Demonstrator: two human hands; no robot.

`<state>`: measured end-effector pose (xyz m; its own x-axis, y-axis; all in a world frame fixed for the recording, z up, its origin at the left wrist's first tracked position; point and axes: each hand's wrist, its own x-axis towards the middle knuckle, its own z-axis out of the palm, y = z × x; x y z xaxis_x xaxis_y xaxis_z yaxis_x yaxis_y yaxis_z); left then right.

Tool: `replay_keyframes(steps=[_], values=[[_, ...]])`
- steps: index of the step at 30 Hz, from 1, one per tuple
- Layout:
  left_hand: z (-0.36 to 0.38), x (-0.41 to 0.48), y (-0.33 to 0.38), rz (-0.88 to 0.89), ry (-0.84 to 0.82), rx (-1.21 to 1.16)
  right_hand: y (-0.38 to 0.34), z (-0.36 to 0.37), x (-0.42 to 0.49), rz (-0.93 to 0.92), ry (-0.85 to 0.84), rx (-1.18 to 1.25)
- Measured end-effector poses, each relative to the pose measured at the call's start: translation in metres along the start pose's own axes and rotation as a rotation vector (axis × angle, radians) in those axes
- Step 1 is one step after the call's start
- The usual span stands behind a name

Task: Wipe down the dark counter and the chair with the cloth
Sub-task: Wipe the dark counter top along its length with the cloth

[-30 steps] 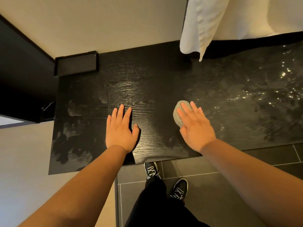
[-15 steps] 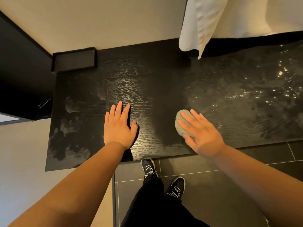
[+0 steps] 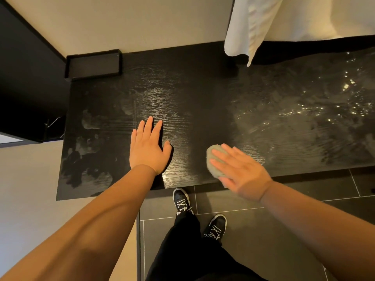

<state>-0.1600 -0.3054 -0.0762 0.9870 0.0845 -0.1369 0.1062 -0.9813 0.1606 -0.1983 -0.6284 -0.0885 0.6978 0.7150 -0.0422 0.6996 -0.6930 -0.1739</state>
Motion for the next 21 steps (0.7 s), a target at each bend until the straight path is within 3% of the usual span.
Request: replay_keyframes(steps=[7,11,15,21], values=[[0.001,0.000,-0.001,0.006,0.018,0.001,-0.041,0.002,0.016,0.134,-0.045,-0.069],[0.002,0.000,-0.003,0.019,0.025,-0.023,-0.081,0.009,0.048,-0.005,-0.106,-0.052],[-0.003,-0.007,-0.009,0.059,-0.007,-0.088,-0.054,0.006,0.040,-0.102,-0.128,-0.053],[0.002,-0.060,-0.036,0.097,-0.027,-0.008,-0.033,-0.004,0.019,0.010,-0.175,-0.130]])
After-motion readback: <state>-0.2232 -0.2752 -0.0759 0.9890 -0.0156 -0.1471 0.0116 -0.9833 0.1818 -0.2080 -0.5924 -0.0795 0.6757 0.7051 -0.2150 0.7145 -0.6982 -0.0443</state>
